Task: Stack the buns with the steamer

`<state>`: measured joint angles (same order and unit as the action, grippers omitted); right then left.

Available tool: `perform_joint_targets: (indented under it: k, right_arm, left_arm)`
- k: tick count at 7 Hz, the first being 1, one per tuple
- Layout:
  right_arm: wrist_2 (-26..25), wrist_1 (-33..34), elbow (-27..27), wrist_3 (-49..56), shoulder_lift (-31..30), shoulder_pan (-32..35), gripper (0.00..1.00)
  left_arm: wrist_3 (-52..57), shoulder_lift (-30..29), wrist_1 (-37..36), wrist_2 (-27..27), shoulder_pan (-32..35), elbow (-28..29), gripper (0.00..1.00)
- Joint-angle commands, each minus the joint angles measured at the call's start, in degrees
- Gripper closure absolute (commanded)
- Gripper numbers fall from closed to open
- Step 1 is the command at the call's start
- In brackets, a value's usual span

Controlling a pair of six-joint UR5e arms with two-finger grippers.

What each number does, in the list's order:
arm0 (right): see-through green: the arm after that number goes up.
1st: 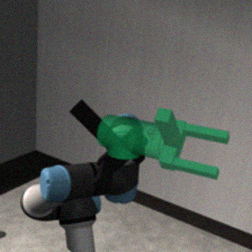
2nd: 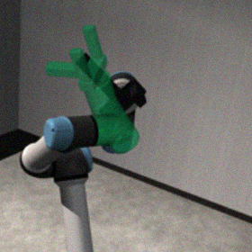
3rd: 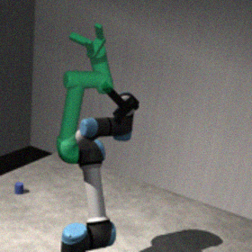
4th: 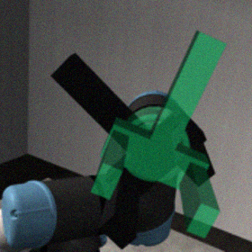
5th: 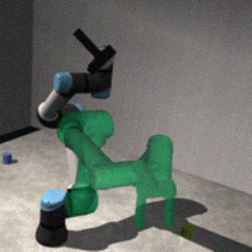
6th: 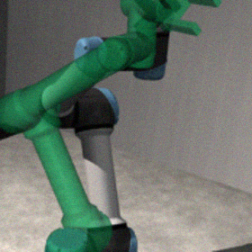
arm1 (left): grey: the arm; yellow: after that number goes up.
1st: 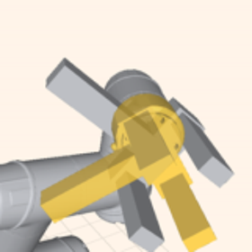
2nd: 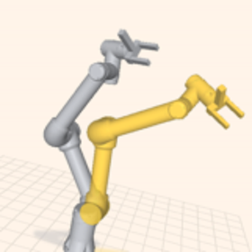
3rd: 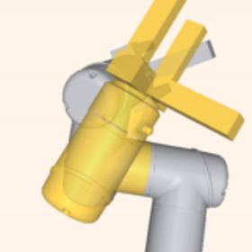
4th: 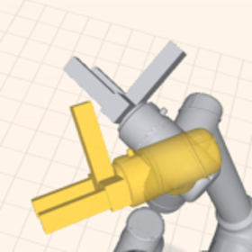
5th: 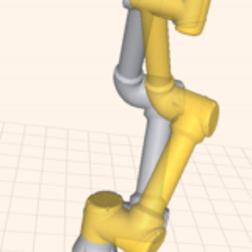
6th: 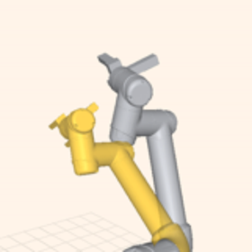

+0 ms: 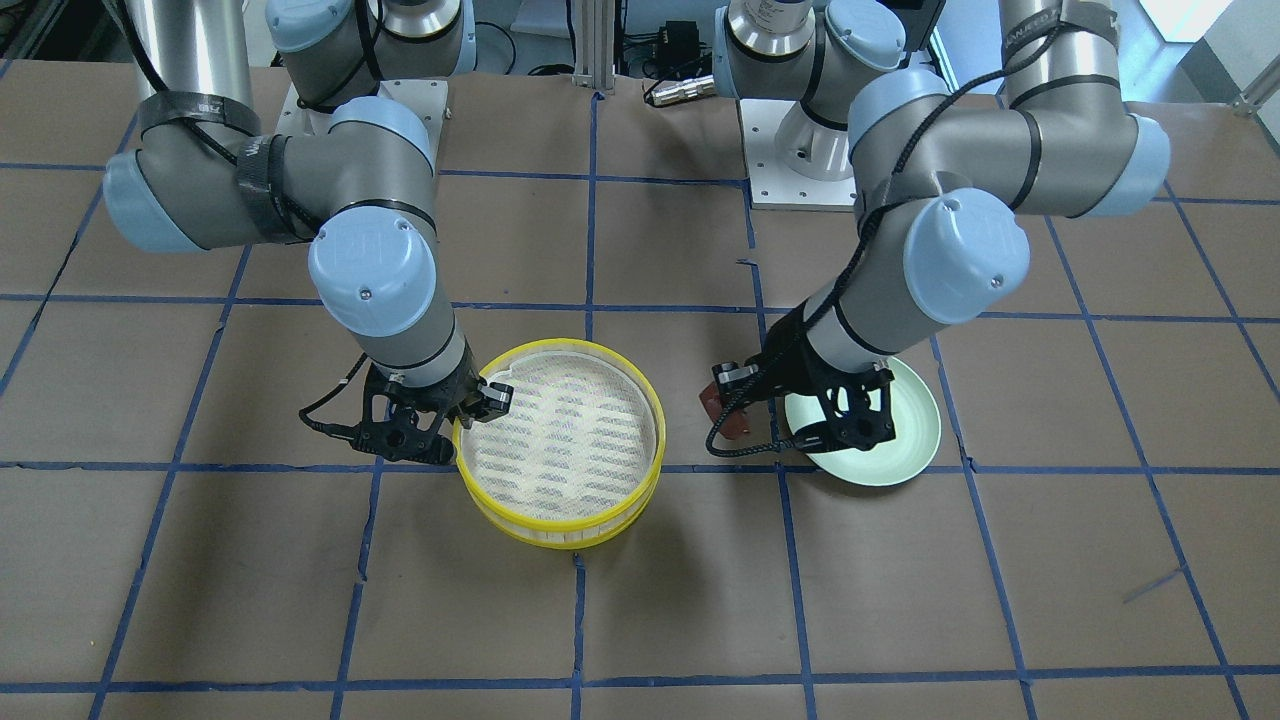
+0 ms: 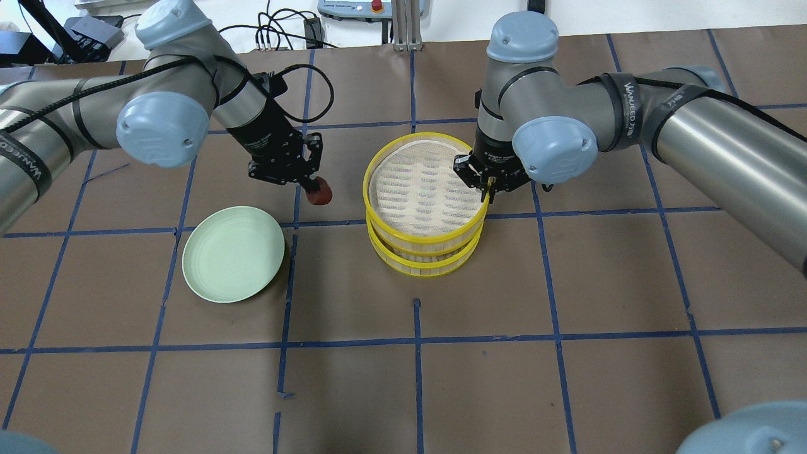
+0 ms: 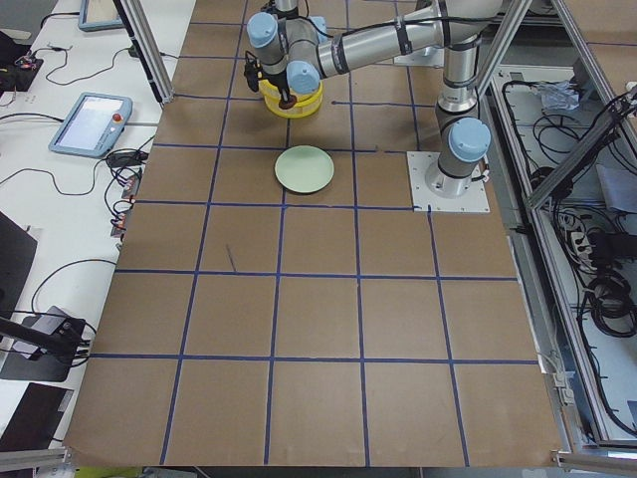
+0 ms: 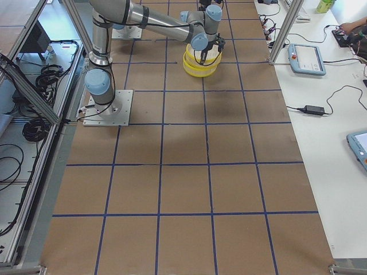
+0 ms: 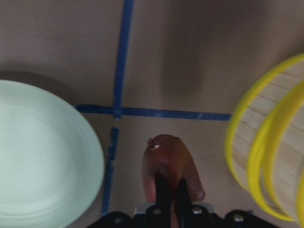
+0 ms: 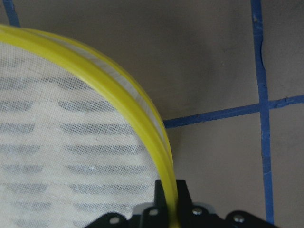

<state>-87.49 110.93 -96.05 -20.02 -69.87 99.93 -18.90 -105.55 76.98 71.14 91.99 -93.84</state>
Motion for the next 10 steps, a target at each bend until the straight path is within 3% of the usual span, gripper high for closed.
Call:
perform_joint_targets:
  k: [1, 3, 4, 5, 6, 8, 10]
  right_arm:
    - [0.6, 0.0, -0.1, -0.3, 0.0, 0.0, 0.94]
    - [0.5, -0.1, -0.1, -0.4, -0.1, 0.3, 0.94]
    - [0.0, -0.2, -0.3, -0.3, 0.0, 0.7, 0.94]
    - [-0.1, 0.0, -1.5, -0.3, 0.0, 0.8, 0.93]
    - [-0.3, 0.3, -1.9, -0.2, 0.0, 0.7, 0.93]
    - [-0.4, 0.1, -1.9, -0.2, 0.0, 0.6, 0.92]
    - [-0.1, 0.8, -2.0, -0.4, 0.0, 0.6, 0.05]
  left_arm:
    - [-13.5, 0.8, -0.7, -6.2, 3.5, 2.1, 0.83]
    - [-18.5, 0.3, -1.0, -12.1, 3.5, 2.0, 0.83]
    - [-18.5, 0.2, -1.0, -12.4, 3.6, 1.8, 0.83]
    - [-18.6, 0.1, -1.0, -12.4, 3.8, 1.5, 0.72]
    - [-18.5, 0.0, -1.2, -12.3, 3.8, 1.3, 0.01]
    - [-18.7, 0.1, -1.1, -12.3, 3.8, 1.3, 0.0]
    - [-18.2, 1.2, -1.2, -11.4, 3.8, 2.9, 0.0]
